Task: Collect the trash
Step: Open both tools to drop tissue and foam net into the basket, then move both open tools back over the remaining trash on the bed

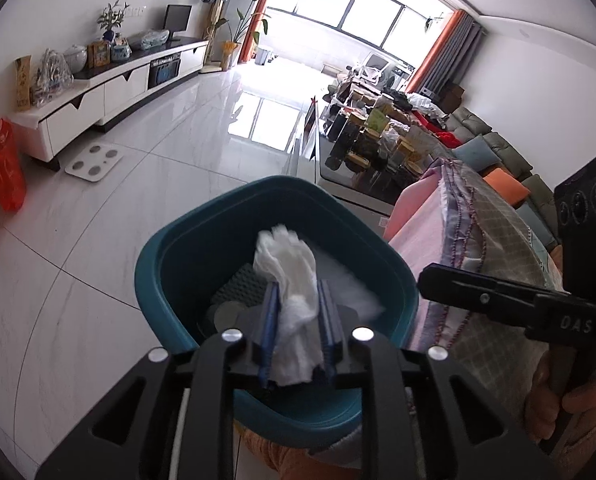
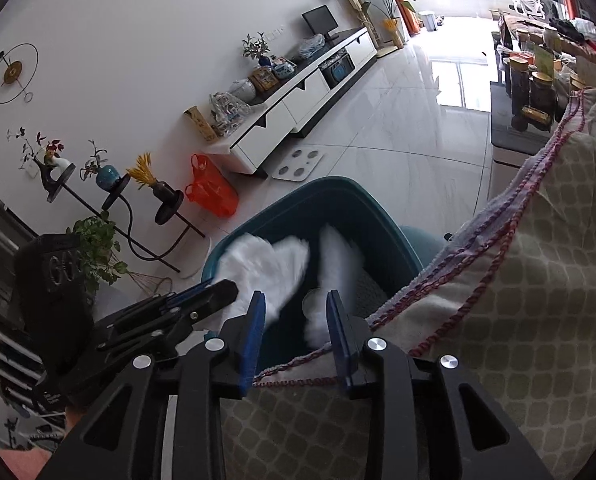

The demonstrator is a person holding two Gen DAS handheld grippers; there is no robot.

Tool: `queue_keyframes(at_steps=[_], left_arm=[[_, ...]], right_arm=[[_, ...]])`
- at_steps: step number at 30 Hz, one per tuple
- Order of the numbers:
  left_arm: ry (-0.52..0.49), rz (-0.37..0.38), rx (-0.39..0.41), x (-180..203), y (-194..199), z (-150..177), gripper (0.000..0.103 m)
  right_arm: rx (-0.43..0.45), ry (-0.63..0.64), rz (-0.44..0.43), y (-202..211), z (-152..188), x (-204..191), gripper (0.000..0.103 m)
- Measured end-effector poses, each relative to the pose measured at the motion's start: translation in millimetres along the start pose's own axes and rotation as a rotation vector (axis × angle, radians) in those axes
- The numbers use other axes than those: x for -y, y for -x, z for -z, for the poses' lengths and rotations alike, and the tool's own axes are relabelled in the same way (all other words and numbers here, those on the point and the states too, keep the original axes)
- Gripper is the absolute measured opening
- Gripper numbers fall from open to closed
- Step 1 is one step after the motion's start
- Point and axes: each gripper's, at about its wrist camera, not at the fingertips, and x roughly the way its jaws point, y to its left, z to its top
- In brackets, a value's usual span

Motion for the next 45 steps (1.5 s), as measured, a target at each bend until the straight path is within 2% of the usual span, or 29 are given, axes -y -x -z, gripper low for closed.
queue_keyframes(at_steps=[1,5,10,17,20,26,30,38,45], left_arm=[[0.004,0.000,-0.005,-3.7,-4.6,-3.0,0.028],[0.009,0.009,-0.016,-5.6,-10.5,-1.9,0.031],[-0.026,0.032,0.019,6.1,-1.0,1.4,0.032],[-0.151,0.122,0.094,55.0,26.6,8.2,0.039],[-0.232,0.189,0.110,89.3,33.6,14.1,0.040],[-0.356,0.313,0.086,150.4,32.1,29.6,0.042],[-0.431,0.401,0.042,196.6,23.0,44.3,0.042],[-0.564,0.510,-0.047,273.1,5.0,75.4,0.042],[-0.659,0.572,-0.108,339.0,-10.1,98.4,0.042]], right_arm=[[0.002,-0.001,-0.001,1.6,0.4,-0.1,0.036],[0.015,-0.007,-0.009,8.9,2.1,1.9,0.041],[0.051,0.010,-0.015,31.6,9.7,1.2,0.049],[0.157,0.068,0.010,90.9,35.2,-0.5,0.056],[0.209,0.072,0.038,118.4,47.8,5.5,0.057],[0.326,0.006,0.144,183.3,86.8,34.2,0.058],[0.389,-0.056,0.219,219.4,114.9,54.5,0.060],[0.486,-0.192,0.363,283.2,172.3,101.2,0.060],[0.577,-0.305,0.485,336.5,216.2,133.1,0.060]])
